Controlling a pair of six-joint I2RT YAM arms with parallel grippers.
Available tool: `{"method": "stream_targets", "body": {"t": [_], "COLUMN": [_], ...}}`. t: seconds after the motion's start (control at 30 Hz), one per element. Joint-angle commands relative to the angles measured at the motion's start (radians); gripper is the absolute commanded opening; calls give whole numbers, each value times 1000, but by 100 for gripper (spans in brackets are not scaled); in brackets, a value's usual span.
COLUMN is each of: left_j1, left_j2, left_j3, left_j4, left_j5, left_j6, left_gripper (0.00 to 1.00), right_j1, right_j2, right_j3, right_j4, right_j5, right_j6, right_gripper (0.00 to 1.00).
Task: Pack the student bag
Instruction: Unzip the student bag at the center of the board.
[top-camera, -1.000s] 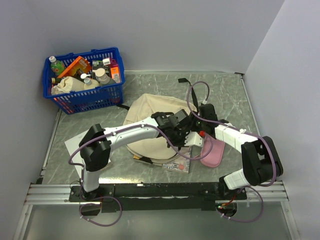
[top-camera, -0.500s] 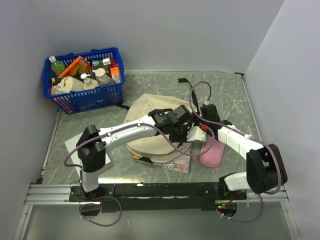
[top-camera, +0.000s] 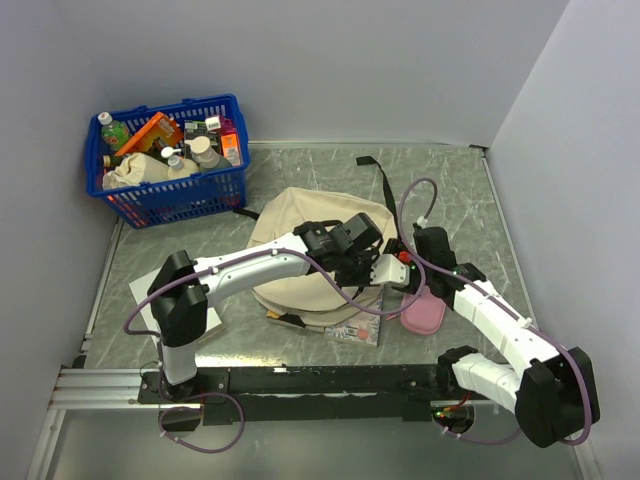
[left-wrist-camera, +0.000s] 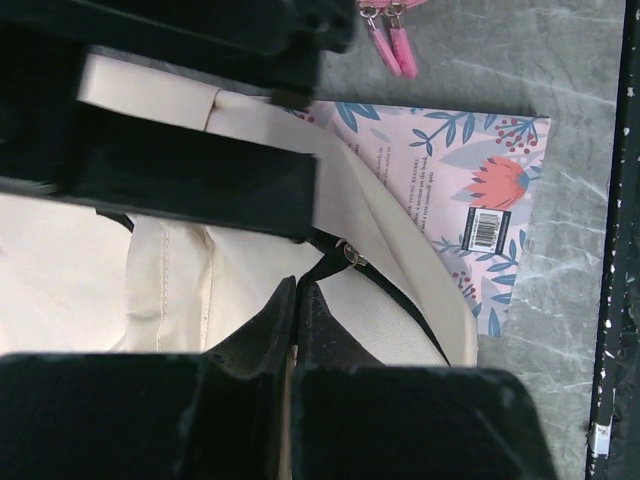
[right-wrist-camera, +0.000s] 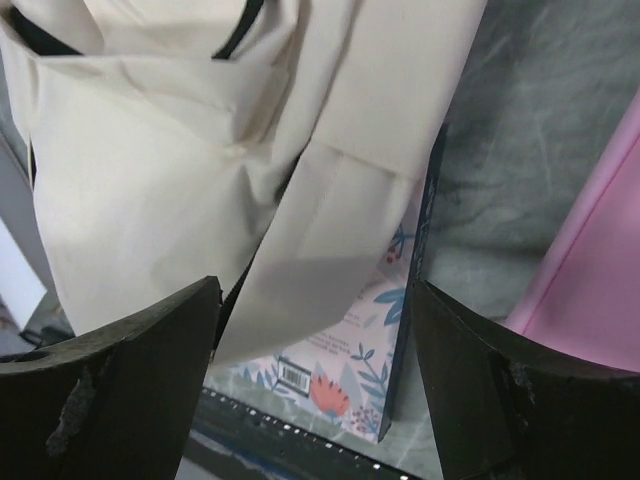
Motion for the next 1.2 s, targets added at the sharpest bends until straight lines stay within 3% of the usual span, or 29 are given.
{"method": "stream_targets", "body": {"t": [0.0, 0.3, 0.57, 0.83, 1.17], "left_j1": [1, 1, -5, -7, -9], "left_j2": [-46, -27, -20, -53, -119], "left_j3": [47, 99, 151, 64, -22], "left_j4": [41, 38, -14, -21, -73], "left_j5": [-7, 10, 58, 79, 105], "left_j6": [-11, -33, -63, -70, -99], "left_gripper": [1, 1, 1, 1, 1], "right_j1": [15, 59, 61, 41, -74], "right_j2": [-27, 16, 82, 97, 204], "right_j3": [-27, -82, -41, 6, 131], "right_j4": [16, 130, 130, 81, 65], "right_j5": [-107, -151, -28, 44, 103], "right_j6": [59, 172, 159, 114, 30], "right_gripper": [83, 79, 40, 33, 22]}}
